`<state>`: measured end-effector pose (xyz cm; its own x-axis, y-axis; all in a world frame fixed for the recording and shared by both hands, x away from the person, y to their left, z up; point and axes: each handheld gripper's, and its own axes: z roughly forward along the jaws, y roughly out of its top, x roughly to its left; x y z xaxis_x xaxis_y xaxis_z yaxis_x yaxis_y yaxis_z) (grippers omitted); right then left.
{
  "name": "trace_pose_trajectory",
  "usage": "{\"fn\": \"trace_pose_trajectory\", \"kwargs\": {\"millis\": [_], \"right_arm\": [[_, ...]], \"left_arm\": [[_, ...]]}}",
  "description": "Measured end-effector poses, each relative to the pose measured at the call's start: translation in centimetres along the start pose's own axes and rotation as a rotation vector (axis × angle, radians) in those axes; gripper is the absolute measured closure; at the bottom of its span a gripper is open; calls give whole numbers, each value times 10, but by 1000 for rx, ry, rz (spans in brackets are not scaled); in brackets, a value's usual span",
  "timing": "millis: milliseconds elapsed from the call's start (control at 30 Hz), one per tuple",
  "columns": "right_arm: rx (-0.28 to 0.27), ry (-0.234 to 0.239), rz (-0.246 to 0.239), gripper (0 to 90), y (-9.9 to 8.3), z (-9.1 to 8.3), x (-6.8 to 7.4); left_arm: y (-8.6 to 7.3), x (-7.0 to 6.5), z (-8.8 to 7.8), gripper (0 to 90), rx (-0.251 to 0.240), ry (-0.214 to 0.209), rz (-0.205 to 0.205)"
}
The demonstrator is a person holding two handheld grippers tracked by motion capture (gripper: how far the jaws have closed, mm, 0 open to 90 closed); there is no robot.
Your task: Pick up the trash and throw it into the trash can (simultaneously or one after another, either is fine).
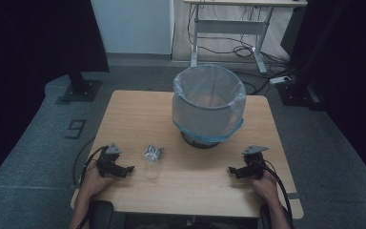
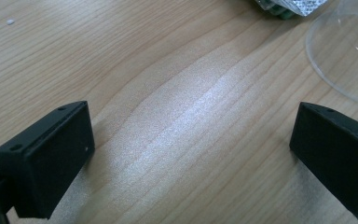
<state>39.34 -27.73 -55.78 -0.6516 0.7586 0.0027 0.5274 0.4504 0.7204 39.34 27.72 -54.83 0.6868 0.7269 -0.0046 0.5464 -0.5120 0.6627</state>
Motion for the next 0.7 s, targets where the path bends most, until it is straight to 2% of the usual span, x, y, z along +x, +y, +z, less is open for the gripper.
{"fn": "trace_pose_trajectory", "kwargs": {"millis": [400, 700], "right_arm": [[-1, -12, 9, 0, -1, -1, 1], [0, -20, 18, 0, -1, -1, 2]], "left_arm": [[1, -3, 0, 0, 10, 11, -10], [2, -5, -3, 0, 34, -3, 8]]}}
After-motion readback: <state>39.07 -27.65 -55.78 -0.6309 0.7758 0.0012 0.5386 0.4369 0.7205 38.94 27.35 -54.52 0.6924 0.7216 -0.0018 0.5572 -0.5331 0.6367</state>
